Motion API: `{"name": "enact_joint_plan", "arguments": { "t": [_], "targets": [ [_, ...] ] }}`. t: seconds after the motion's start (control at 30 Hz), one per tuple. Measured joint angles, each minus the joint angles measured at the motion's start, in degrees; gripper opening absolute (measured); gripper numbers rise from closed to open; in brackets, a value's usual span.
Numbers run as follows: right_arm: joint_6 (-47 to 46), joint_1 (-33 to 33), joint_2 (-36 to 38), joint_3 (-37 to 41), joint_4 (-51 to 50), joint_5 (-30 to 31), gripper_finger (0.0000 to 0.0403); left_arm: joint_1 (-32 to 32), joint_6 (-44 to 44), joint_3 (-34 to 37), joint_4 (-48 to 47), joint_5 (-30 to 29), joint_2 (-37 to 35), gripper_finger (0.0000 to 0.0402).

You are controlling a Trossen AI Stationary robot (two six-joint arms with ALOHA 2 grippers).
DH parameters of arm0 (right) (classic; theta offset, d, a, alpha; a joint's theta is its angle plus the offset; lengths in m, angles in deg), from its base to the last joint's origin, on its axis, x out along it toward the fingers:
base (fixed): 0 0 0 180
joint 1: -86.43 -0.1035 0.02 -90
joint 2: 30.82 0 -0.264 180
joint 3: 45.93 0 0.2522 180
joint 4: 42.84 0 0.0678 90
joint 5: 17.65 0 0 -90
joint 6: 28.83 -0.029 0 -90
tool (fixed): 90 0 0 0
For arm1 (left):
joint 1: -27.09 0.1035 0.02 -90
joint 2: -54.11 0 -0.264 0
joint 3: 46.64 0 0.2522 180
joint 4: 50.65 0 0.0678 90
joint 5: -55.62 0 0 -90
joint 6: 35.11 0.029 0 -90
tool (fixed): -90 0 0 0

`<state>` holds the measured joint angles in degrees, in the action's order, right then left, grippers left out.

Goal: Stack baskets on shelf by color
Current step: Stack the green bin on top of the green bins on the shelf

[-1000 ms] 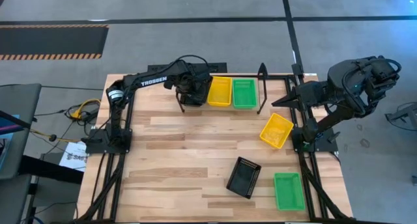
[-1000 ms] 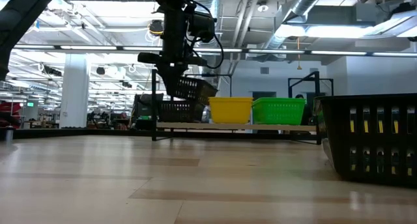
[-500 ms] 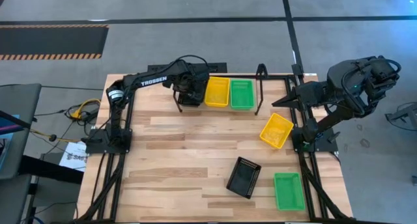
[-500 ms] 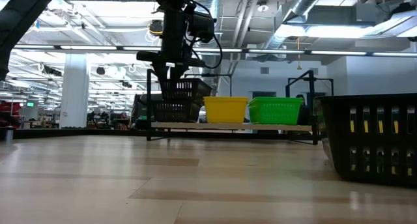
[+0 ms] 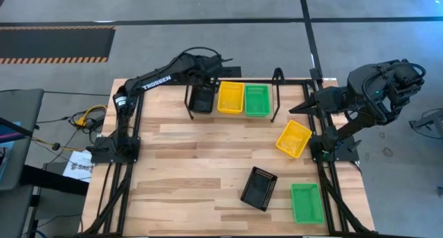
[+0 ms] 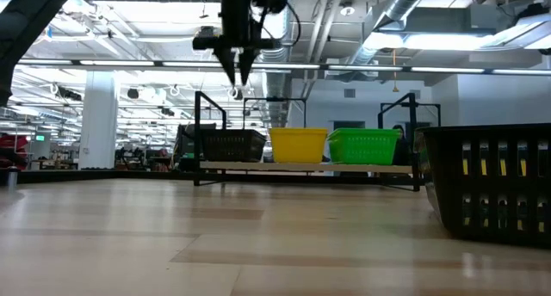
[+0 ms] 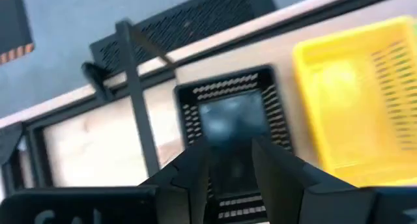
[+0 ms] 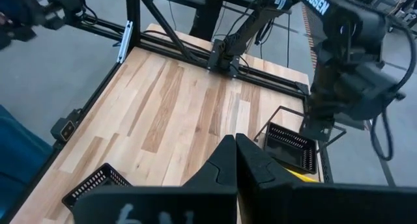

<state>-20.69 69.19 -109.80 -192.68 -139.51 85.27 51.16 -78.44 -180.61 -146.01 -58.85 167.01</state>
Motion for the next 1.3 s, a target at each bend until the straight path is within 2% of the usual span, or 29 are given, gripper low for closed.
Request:
{"name": "enact_joint_plan", "arguments": {
  "t": [0.23, 0.4, 0.5, 0.67, 0.77, 0.97, 1.1, 1.2, 1.3],
  "targets": [
    [-0.17, 0.0, 0.0, 0.0, 0.0, 0.0, 0.0008, -3.15, 2.82, -2.62, 1.55, -0.1, 0.09, 0.0096],
    [-0.64, 0.0, 0.0, 0.0, -1.36, 0.03, 0.0008, -9.11, 6.96, -2.71, 1.23, -0.32, -0.03, 0.004],
    [-4.47, 0.09, 0.0, 0.0, -4.34, 0.24, 0.0008, -13.52, 8.65, -2.71, -1.01, -1.2, -0.64, 0.0008],
    [-12.78, 0.09, 0.04, 0.71, -6.91, 0.46, 0.0008, -20.18, 4.43, -2.69, -8.77, -6.59, -2.58, 0.001],
    [-13.91, 0.07, -0.07, 1.29, -7.04, 0.48, 0.0008, -22.96, 3.82, -2.56, -6.65, -7.44, -3.53, 0.001],
    [-15.64, 0.13, -0.21, 3.3, -5.84, 2.23, 0.0008, -25.04, 9.31, -2.56, 1.03, -6.47, -3.4, 0.0003],
    [-13.04, 0.73, -1.54, 3.67, 0.24, 2.3, 0.0008, -25.04, 13.09, -2.46, 3.93, -4.72, -3.04, 0.0002],
    [-8.3, -0.36, -1.97, 3.61, 8.57, 2.29, 0.0008, -25.03, 14.75, -1.02, 6.97, -4.29, -3.15, 0.0002],
    [-4.26, -2.2, -1.75, 3.54, 14.67, 2.27, 0.0008, -24.67, 18.46, 1.19, 10.25, -1.05, -3.08, 0.0002]
  ]
}}
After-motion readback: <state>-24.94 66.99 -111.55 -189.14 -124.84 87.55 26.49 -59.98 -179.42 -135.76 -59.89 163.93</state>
